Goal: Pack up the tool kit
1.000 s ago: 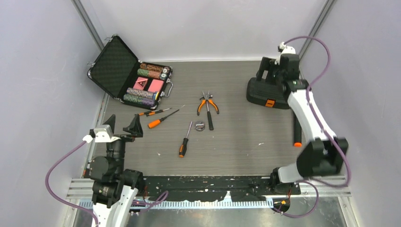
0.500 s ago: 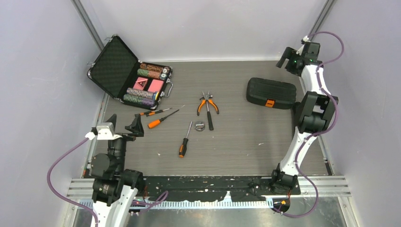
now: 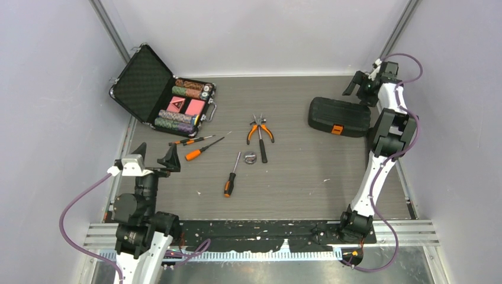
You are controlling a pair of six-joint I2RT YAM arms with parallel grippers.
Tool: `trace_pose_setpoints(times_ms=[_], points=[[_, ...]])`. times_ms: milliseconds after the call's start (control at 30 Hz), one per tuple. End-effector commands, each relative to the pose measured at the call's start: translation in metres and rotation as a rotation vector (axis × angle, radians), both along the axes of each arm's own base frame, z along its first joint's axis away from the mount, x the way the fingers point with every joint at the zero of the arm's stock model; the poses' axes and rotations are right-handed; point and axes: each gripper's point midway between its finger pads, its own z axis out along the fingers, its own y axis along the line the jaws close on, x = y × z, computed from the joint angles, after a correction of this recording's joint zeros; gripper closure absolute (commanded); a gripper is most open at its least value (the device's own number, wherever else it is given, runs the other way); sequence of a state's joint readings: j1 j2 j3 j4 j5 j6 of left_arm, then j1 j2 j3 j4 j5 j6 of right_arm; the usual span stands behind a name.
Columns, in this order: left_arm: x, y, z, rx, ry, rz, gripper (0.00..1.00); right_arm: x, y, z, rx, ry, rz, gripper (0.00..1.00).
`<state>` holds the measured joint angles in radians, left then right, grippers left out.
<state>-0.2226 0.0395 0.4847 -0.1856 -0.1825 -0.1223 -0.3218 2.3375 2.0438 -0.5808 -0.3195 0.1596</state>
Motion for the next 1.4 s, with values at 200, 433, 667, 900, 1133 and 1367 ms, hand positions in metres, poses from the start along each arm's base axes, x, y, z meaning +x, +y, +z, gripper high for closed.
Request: trace_pose_setpoints(times_ms=[200,433,667,900,1133,1367], points=[[-0.024,0.001,0.029,-0.034,-0.143,-0.022,0.00,-0.087,0.077,0.014,0.235,0.010,0.011,0.05],[-0.029,-0.001,0.033,-0.055,-0.169,-0.043,0.00,-0.172,0.116,0.017,0.198,-0.045,-0.029,0.06],[-0.019,-0.014,0.033,-0.153,-0.120,-0.113,0.00,-0.173,0.129,0.071,0.152,-0.275,-0.003,0.06],[0.007,-0.048,0.002,-0.308,0.144,-0.241,0.00,-0.156,0.176,0.056,0.164,-0.213,0.181,0.06],[0.023,-0.094,-0.035,-0.389,0.410,-0.424,0.00,-0.157,0.175,0.019,0.116,-0.122,0.202,0.08],[0.030,-0.138,-0.052,-0.483,0.600,-0.622,0.00,-0.195,0.207,-0.010,0.130,-0.018,0.236,0.16]])
